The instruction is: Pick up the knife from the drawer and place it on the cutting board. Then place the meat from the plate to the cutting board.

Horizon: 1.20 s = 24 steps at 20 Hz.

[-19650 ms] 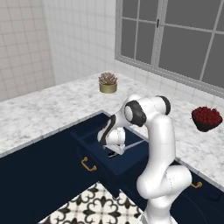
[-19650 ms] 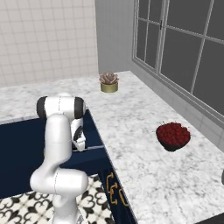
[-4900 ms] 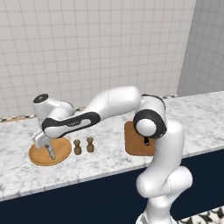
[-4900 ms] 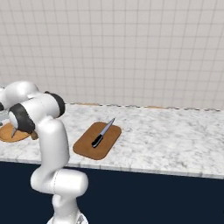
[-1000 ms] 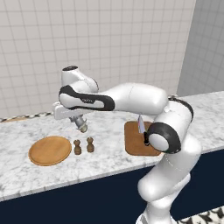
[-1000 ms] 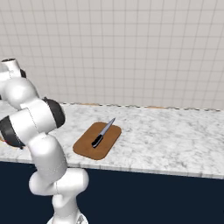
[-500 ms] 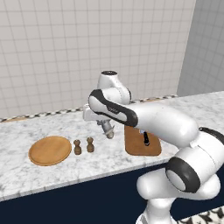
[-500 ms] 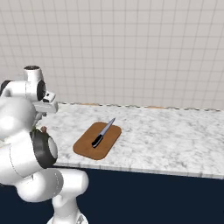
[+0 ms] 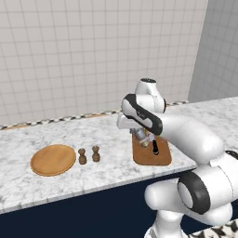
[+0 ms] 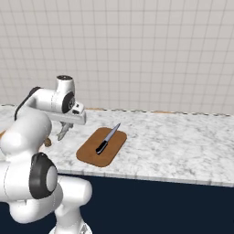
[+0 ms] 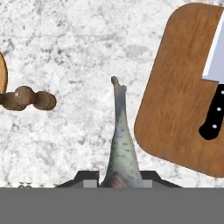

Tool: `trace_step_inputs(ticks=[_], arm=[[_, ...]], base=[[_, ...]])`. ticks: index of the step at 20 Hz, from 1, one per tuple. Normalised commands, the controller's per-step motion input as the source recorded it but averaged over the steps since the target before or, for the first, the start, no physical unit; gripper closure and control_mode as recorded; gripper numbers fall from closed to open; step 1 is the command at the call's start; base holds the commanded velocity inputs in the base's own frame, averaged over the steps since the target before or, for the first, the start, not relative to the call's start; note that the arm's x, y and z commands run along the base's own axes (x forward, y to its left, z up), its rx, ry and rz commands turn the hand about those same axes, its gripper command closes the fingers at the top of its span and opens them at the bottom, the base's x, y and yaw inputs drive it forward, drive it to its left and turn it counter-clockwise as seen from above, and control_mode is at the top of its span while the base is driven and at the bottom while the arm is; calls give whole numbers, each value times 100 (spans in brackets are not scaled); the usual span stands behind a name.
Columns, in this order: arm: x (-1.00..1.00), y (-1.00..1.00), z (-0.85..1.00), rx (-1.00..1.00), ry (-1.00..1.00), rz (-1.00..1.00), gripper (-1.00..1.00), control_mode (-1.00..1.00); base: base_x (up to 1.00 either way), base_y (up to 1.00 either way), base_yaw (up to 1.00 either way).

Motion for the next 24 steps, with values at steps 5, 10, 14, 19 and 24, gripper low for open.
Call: trace_step_inputs(ticks=[5,10,14,19,24], arm=[[34,-73,-13,-1,7,0,100,-100],[25,-30,-31,-2,2,0,100,-100],[8,-2,-35,-1,0,-4,100,-100],[4,-1,-36,0,0,-6,100,-100],[8,-4,-36,0,0,-5,100,-100]], base=[[0,0,0],[0,0,0],[0,0,0],[0,0,0],[0,0,0]])
